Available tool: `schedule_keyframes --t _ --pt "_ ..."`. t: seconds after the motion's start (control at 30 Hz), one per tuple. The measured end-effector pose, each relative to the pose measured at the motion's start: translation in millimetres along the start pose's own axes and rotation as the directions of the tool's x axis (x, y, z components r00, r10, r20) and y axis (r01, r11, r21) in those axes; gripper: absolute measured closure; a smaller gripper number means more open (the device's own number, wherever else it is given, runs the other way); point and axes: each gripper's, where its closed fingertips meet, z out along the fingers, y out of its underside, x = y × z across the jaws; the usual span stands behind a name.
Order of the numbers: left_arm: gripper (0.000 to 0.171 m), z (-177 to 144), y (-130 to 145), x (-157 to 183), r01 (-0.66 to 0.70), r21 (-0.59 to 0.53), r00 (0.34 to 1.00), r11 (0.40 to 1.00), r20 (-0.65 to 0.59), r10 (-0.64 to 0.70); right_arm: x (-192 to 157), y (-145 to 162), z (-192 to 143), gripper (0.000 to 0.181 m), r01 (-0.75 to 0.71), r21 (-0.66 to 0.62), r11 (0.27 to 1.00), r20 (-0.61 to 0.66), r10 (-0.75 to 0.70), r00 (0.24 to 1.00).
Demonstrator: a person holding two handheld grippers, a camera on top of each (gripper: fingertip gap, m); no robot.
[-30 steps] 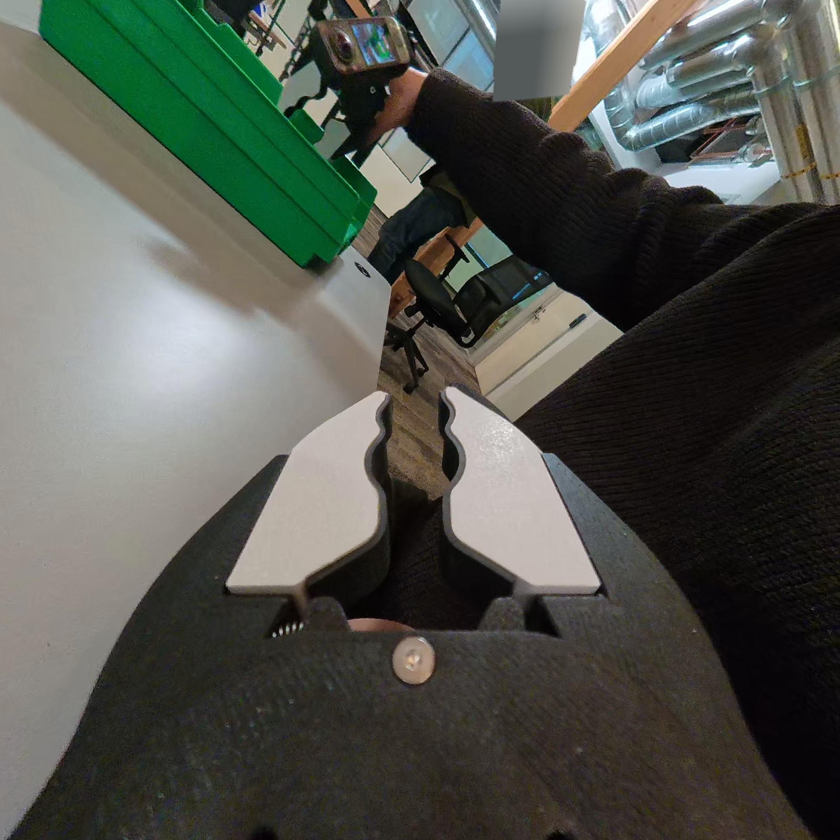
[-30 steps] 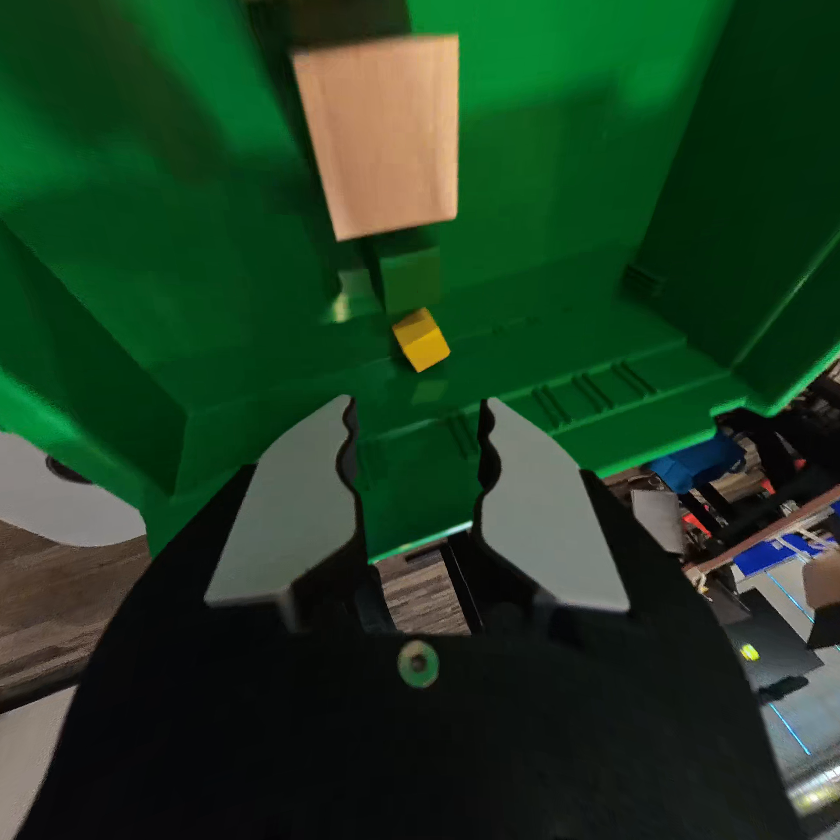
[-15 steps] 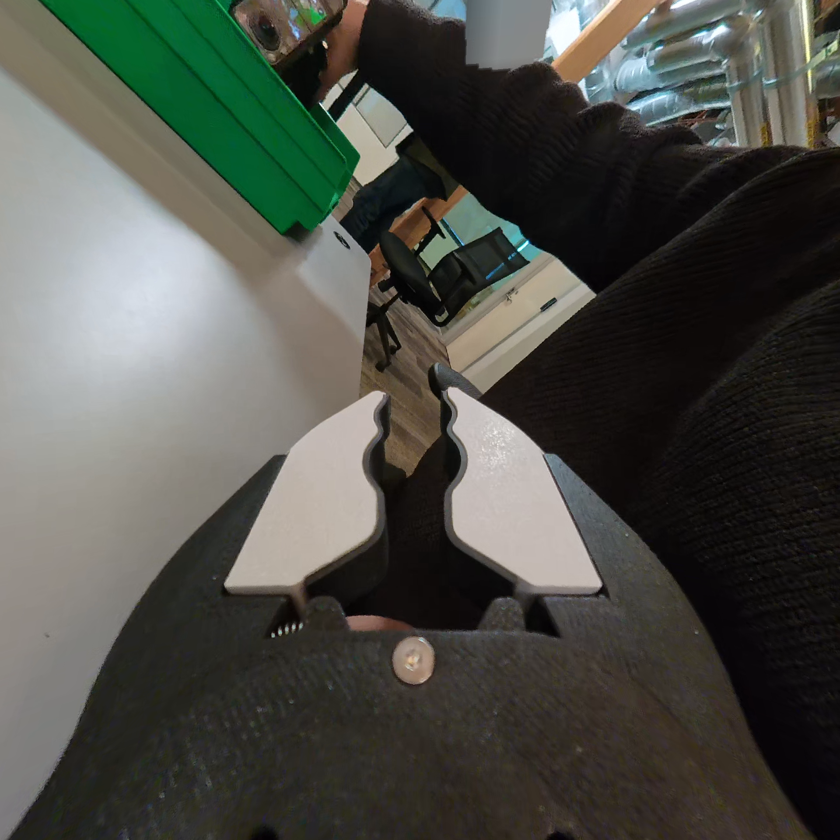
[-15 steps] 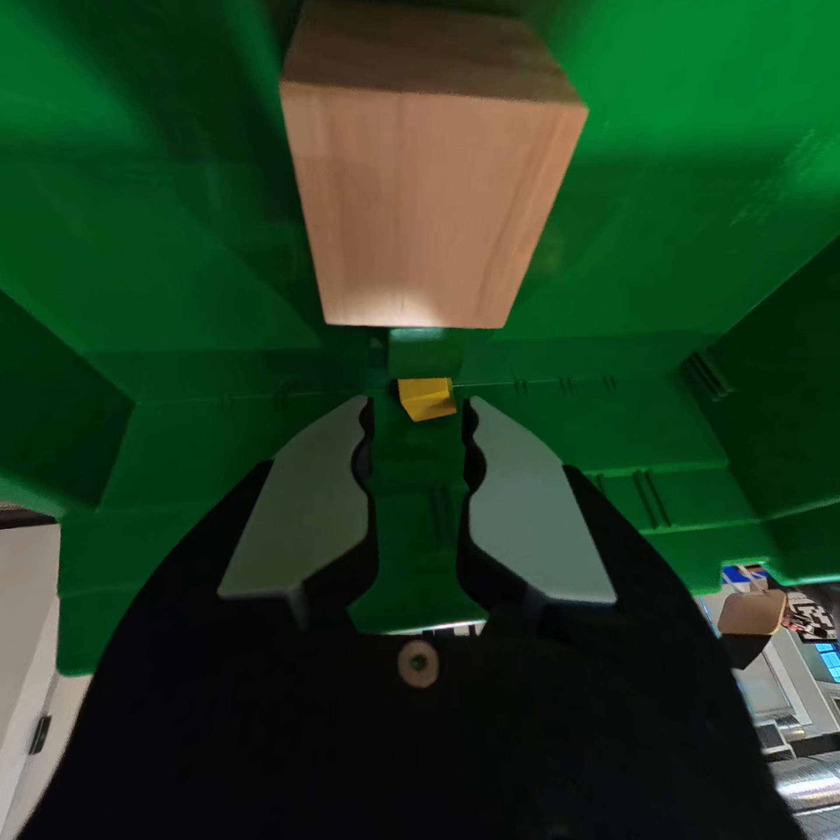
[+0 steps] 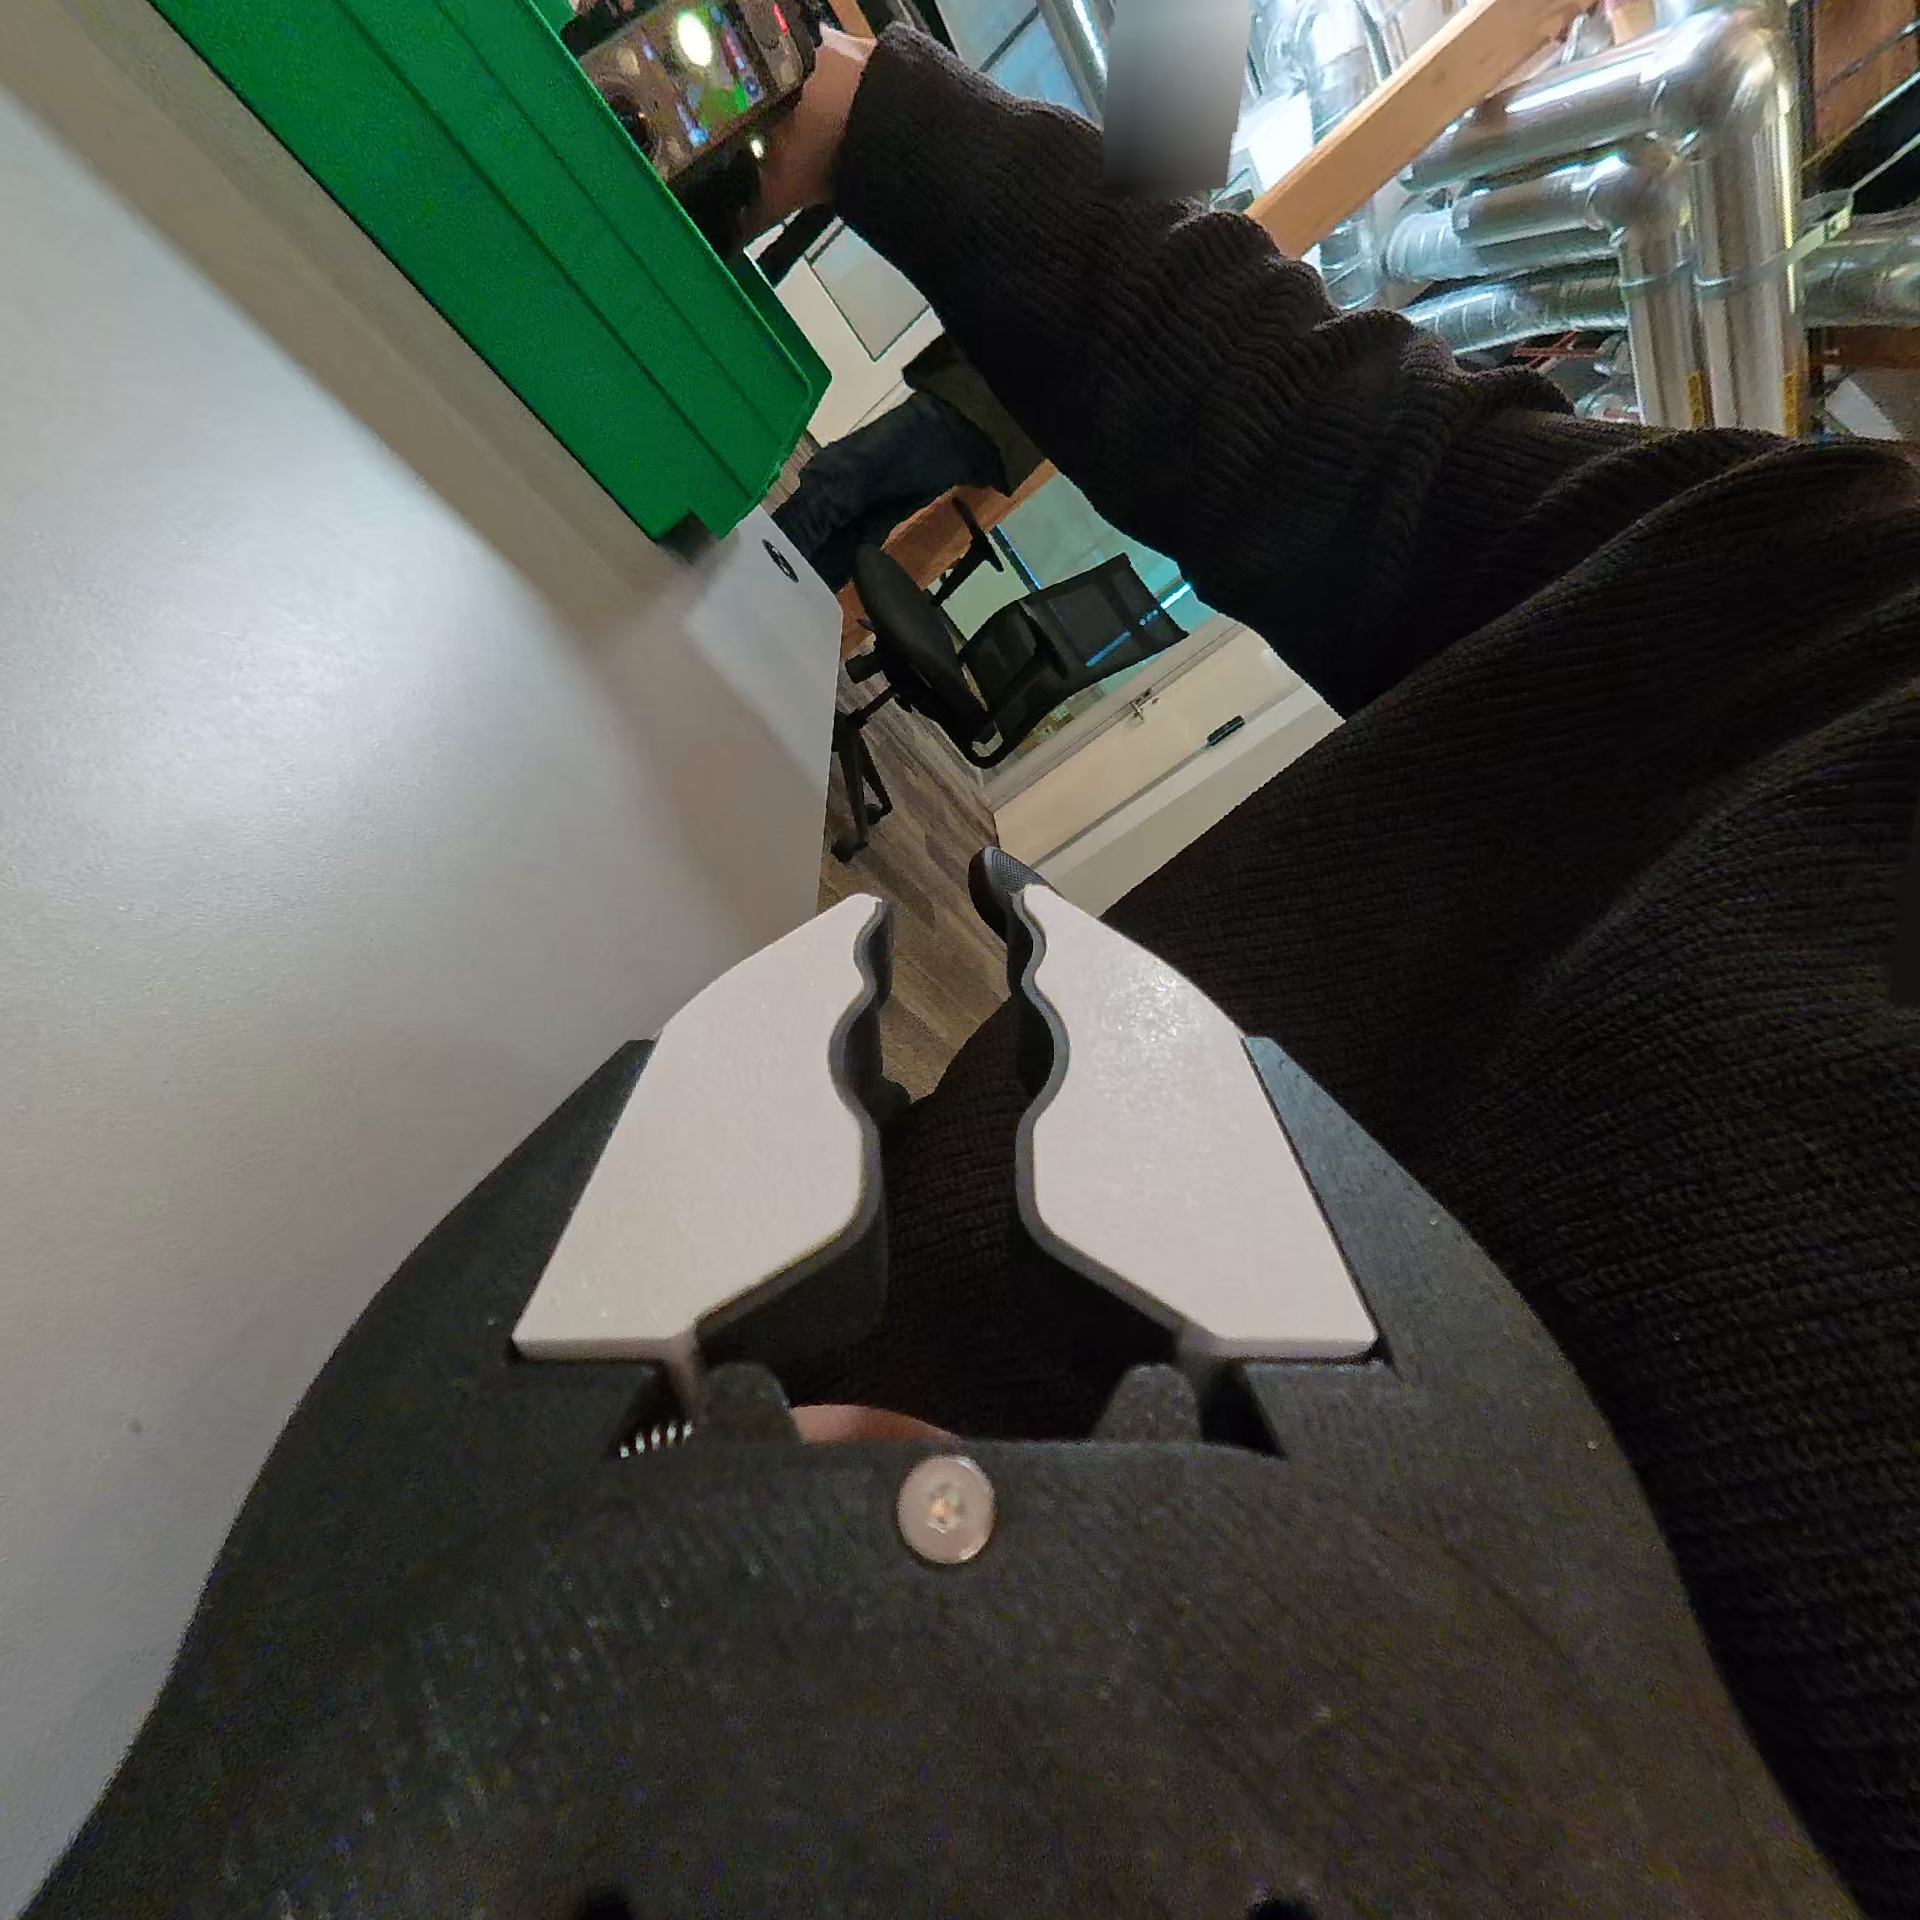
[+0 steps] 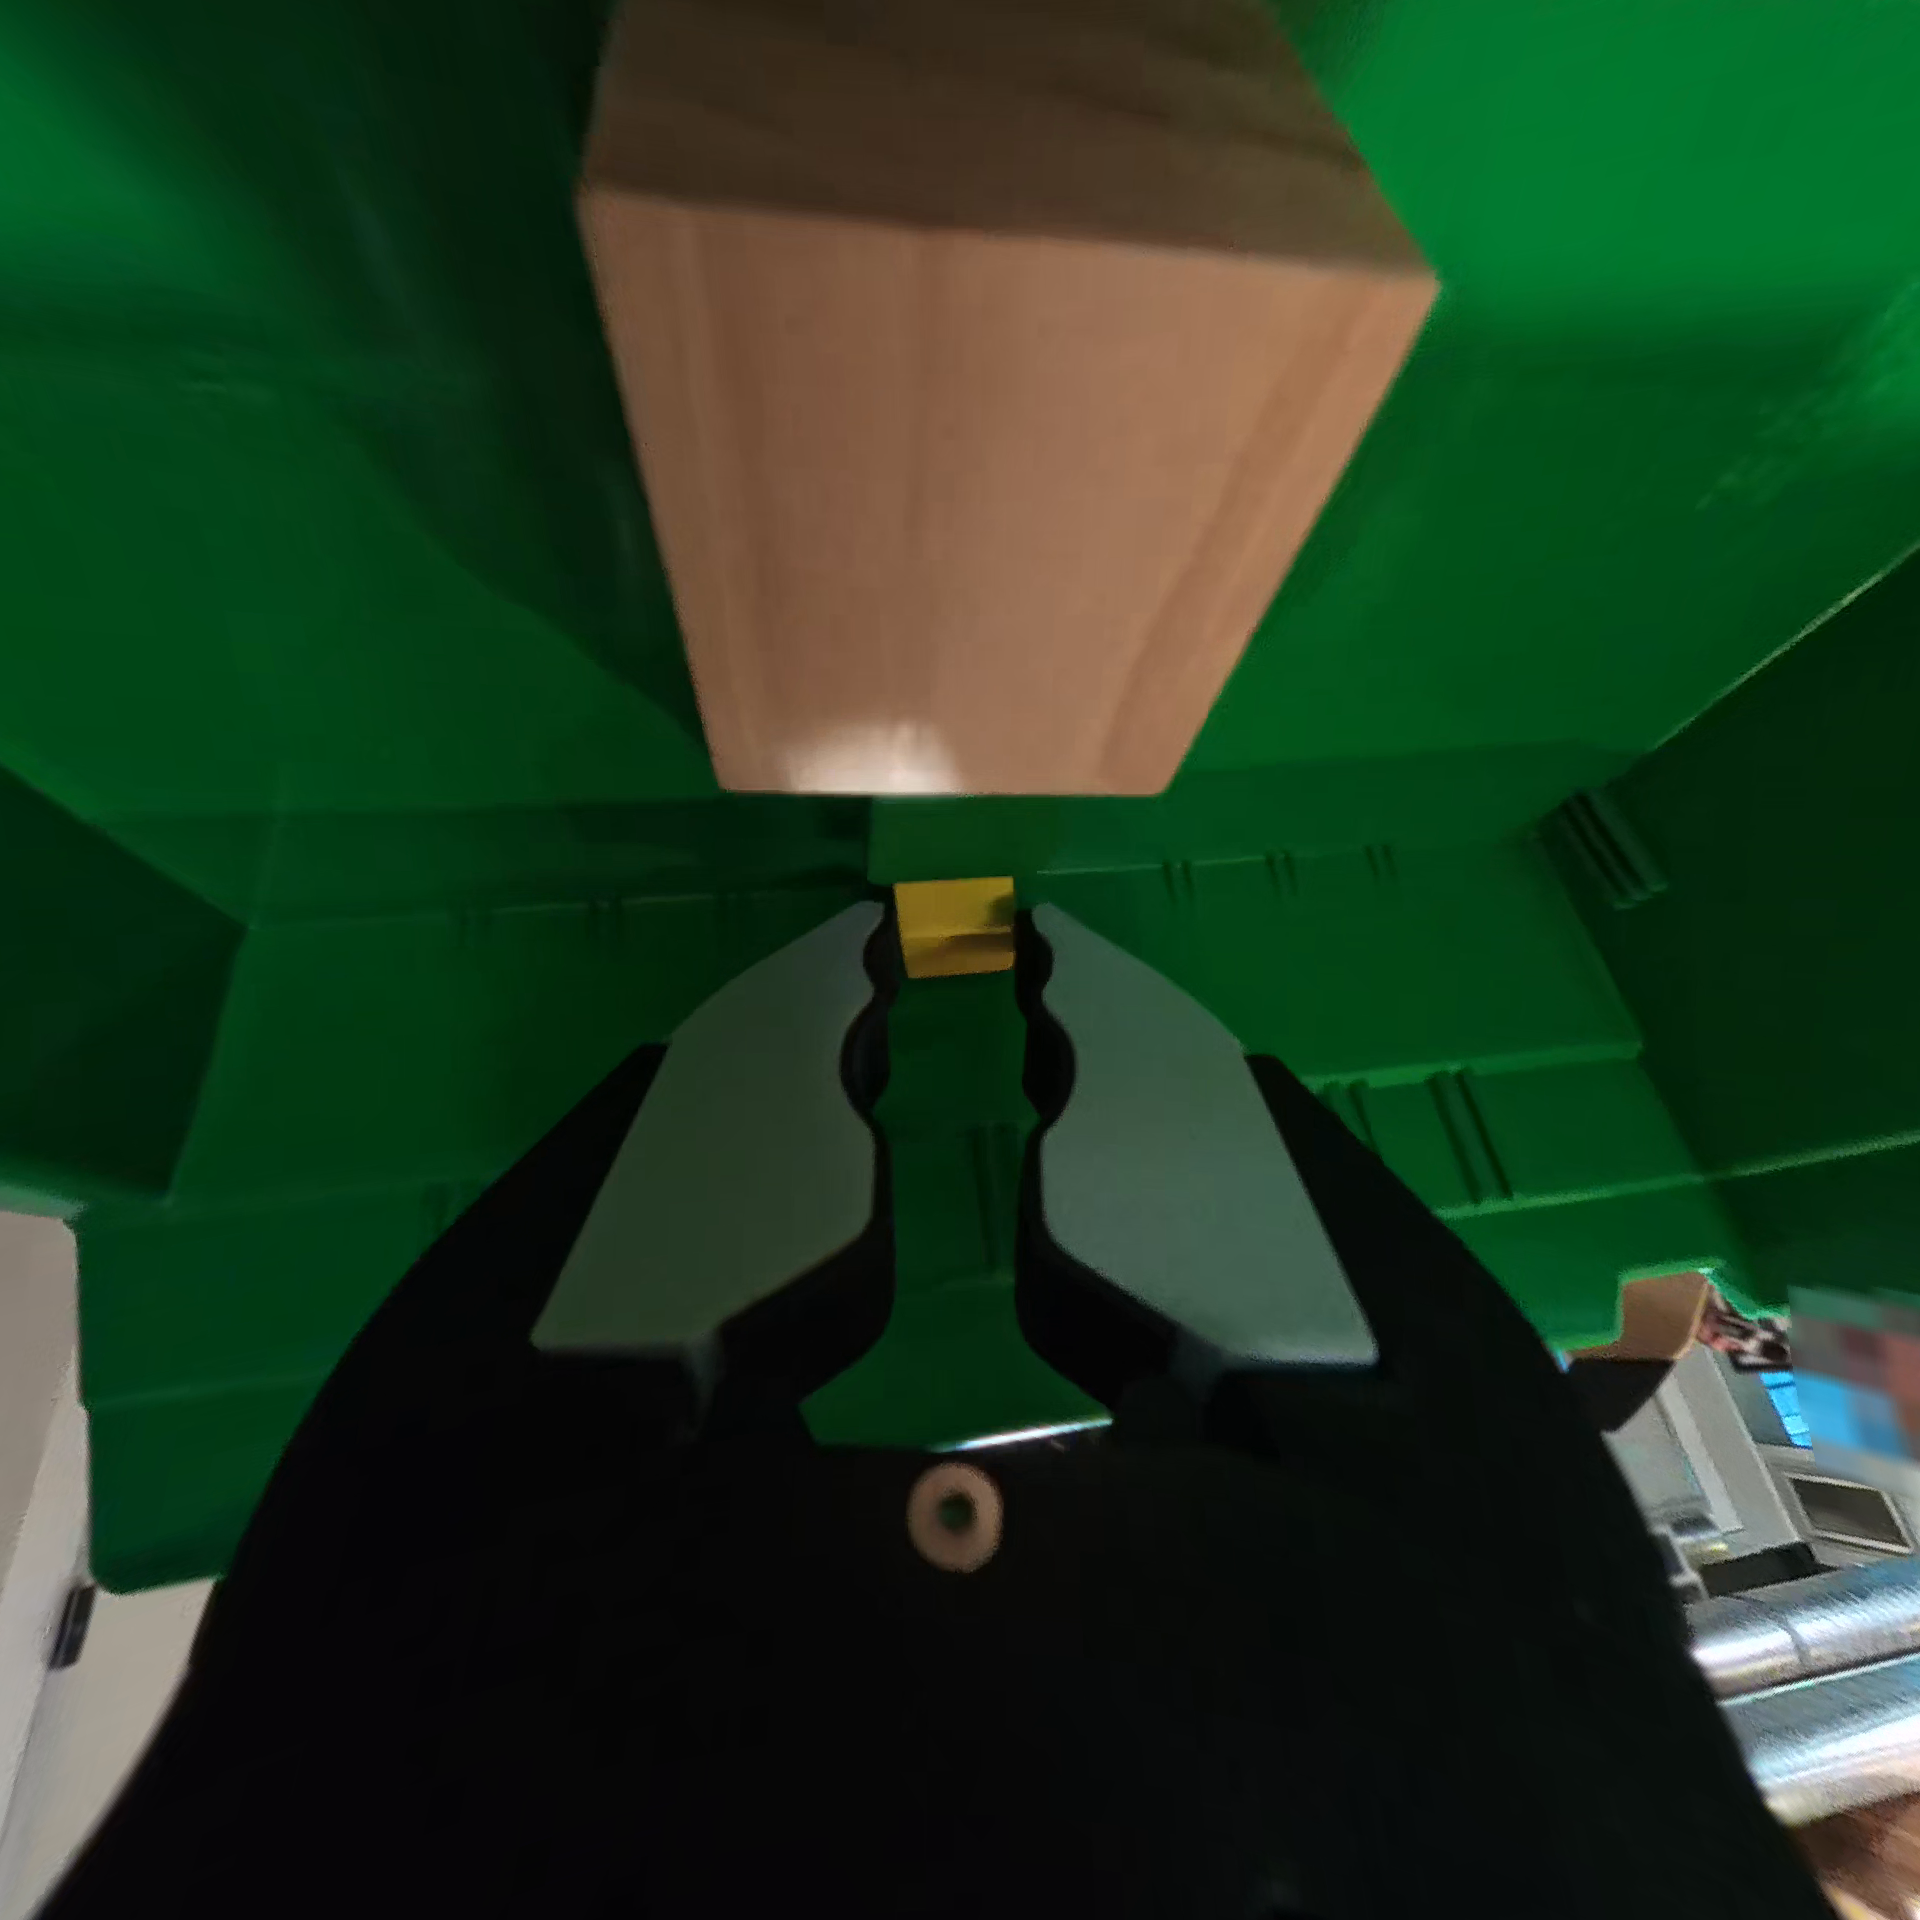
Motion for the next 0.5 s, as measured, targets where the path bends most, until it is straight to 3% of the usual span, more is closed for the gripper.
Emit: schedule_keyframes --t 0.5 --pt "0.150 1.6 4.0 1.4 -0.002 -0.024 1.000 1.000 -0.008 0.002 -1.8 -0.7 2.7 0.159 -0.079 0.003 0.997 0.033 0.079 0.996"
